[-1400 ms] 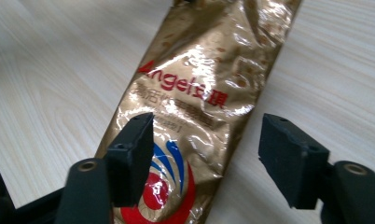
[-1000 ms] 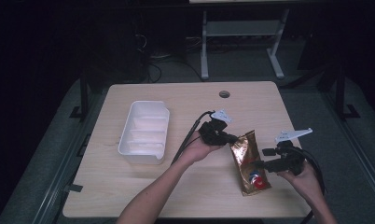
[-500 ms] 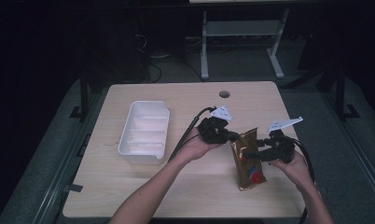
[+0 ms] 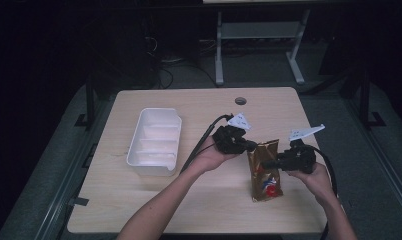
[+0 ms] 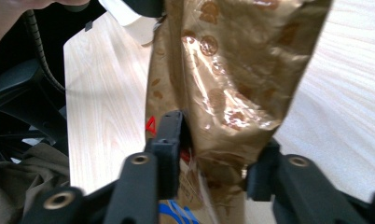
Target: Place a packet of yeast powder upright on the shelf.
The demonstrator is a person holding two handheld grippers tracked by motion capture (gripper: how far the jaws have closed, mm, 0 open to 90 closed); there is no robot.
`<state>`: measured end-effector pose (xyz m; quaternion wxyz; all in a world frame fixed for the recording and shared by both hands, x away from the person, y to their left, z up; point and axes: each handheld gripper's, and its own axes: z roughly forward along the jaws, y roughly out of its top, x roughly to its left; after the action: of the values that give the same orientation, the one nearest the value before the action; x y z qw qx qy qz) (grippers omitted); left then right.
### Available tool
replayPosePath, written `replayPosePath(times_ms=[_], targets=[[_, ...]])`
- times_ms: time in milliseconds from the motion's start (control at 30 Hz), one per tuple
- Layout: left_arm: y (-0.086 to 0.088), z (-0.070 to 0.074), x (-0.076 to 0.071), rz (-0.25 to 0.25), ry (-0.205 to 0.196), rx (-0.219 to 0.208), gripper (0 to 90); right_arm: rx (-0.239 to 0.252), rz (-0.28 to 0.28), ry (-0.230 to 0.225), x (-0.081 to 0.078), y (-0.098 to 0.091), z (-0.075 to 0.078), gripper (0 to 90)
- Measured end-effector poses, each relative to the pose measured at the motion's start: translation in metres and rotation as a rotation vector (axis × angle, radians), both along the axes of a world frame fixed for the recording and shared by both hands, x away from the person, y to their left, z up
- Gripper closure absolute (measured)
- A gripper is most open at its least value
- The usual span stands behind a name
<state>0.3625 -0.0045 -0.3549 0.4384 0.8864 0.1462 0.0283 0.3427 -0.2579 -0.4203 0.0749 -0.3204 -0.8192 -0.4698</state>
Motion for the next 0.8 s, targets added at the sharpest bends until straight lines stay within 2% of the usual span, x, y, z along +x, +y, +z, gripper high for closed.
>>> replayPosePath(times_ms=[167, 367, 500, 800], targets=[[0.004, -0.002, 0.002, 0.012, 0.001, 0.001, 85.4, -0.006, -0.007, -0.005, -0.002, 0.000, 0.002, 70.8], [0.013, -0.003, 0.001, 0.028, -0.004, -0.017, 72.1, -0.016, -0.018, -0.002, -0.003, 0.000, 0.003, 72.3], [0.023, -0.005, -0.001, 0.039, -0.005, -0.019, 67.1, -0.014, -0.033, 0.000, -0.004, -0.002, 0.004, 72.8], [0.041, -0.013, -0.010, 0.042, -0.007, -0.020, 64.4, -0.026, -0.083, -0.033, -0.008, -0.008, 0.014, 74.6]])
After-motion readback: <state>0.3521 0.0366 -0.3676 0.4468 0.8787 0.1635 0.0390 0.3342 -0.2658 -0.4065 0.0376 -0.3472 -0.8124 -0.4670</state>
